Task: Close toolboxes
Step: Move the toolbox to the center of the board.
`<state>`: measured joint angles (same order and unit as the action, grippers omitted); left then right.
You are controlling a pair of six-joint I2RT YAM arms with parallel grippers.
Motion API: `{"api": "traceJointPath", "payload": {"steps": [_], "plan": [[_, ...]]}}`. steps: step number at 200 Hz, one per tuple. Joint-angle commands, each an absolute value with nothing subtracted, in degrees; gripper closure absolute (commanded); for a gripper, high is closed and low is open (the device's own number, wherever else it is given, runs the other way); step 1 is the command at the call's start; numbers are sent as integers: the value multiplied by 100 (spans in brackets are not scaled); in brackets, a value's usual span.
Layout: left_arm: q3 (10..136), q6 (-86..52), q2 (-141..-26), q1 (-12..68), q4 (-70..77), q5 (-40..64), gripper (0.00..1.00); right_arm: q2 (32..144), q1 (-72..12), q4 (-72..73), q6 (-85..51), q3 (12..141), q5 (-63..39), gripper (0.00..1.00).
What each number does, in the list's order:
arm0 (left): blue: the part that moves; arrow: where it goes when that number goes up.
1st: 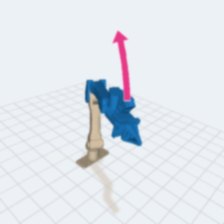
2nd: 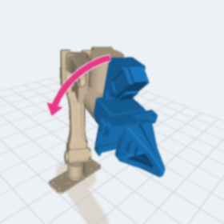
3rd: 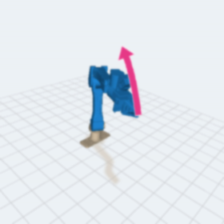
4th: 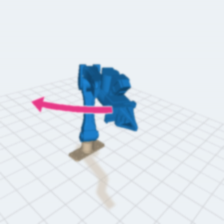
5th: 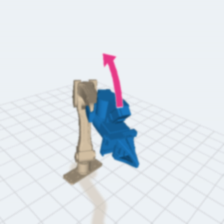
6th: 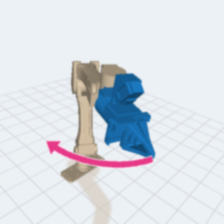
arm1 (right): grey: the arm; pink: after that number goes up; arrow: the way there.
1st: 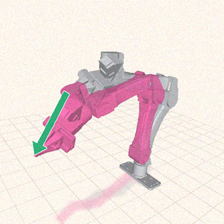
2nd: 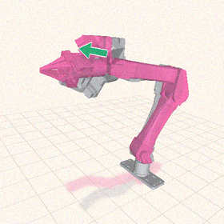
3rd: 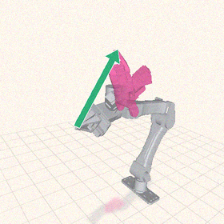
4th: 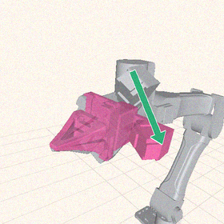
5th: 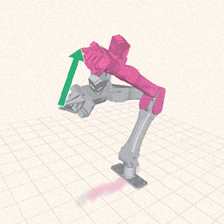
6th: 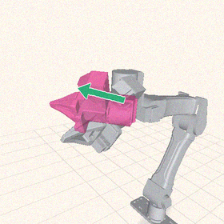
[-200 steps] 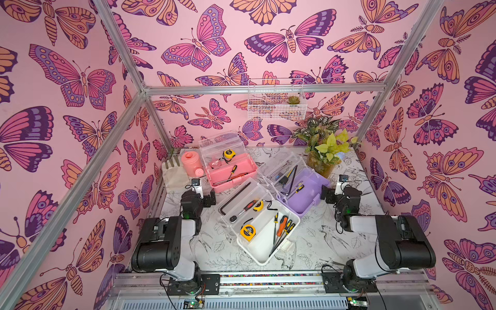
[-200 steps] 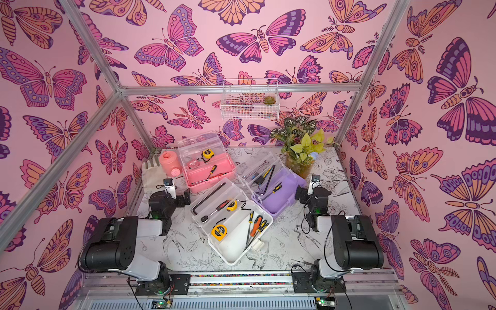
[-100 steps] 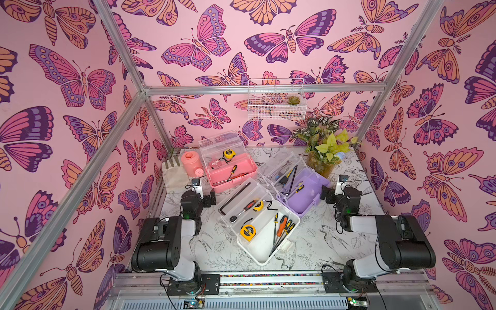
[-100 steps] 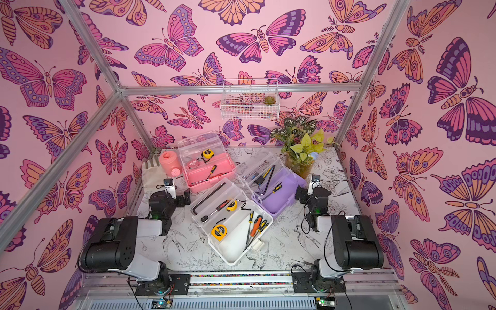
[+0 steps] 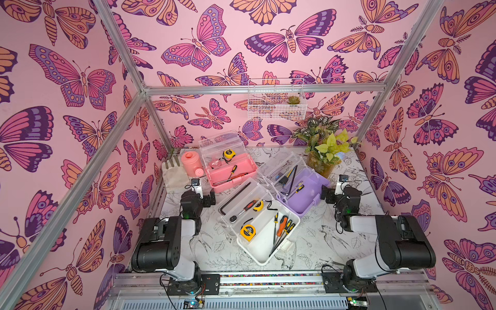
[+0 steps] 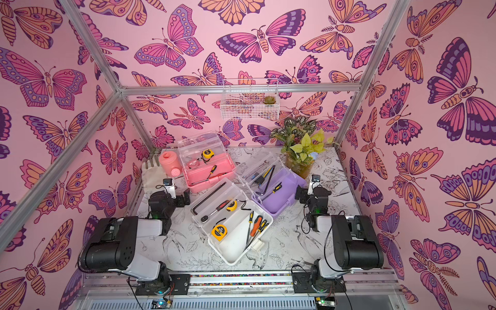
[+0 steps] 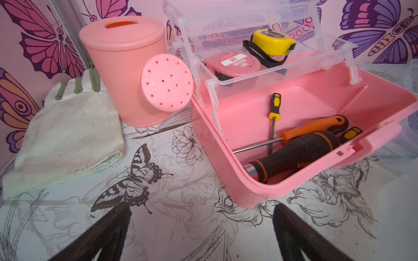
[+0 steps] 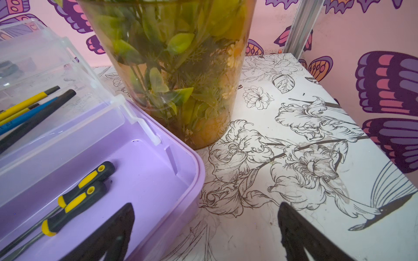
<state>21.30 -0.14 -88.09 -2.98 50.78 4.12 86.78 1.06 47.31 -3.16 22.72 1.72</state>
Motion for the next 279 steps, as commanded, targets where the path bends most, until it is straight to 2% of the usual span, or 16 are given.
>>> {"api": "traceJointPath", "payload": {"steps": [1, 32, 67, 111, 132, 154, 173, 187, 213, 259, 279], "plan": [[2195, -36, -8488, -325, 4722, 285, 0, 8614, 88, 4588, -316, 2329, 110, 1], [2393, -174, -7743, -284, 3653, -114, 0, 8276, 79, 4287, -370, 2380, 261, 1], [2427, -621, -6928, -206, 3051, -565, 1, 7463, 70, 3144, -521, 2623, 481, 1], [2929, -1790, -6465, -162, 1941, -445, 3, 6723, 74, 1162, -2077, 3319, 1045, 1], [3119, -2301, -6258, -154, 1454, -255, 5, 6517, 90, 49, -2642, 3772, 802, 1], [3049, -3070, -6060, -126, 1358, 62, 6, 6448, 97, -645, -2575, 4161, -337, 0], [2898, -3709, -6029, -75, 1356, 476, 8, 6578, 29, -1228, -2765, 4436, -1265, 16], [2826, -3875, -6023, -6, 1153, 630, 10, 6705, -181, -1899, -2741, 4661, -1518, 24], [2684, -4036, -5805, 26, 554, 586, 10, 6779, -967, -2985, -2602, 4925, -1089, 27], [2533, -4523, -5138, 17, -588, 328, 9, 6904, -2294, -4422, -2662, 5256, -594, 40], [2548, -4612, -4929, 7, -1102, 252, 9, 6907, -2716, -4731, -2751, 5241, -488, 41]]}}
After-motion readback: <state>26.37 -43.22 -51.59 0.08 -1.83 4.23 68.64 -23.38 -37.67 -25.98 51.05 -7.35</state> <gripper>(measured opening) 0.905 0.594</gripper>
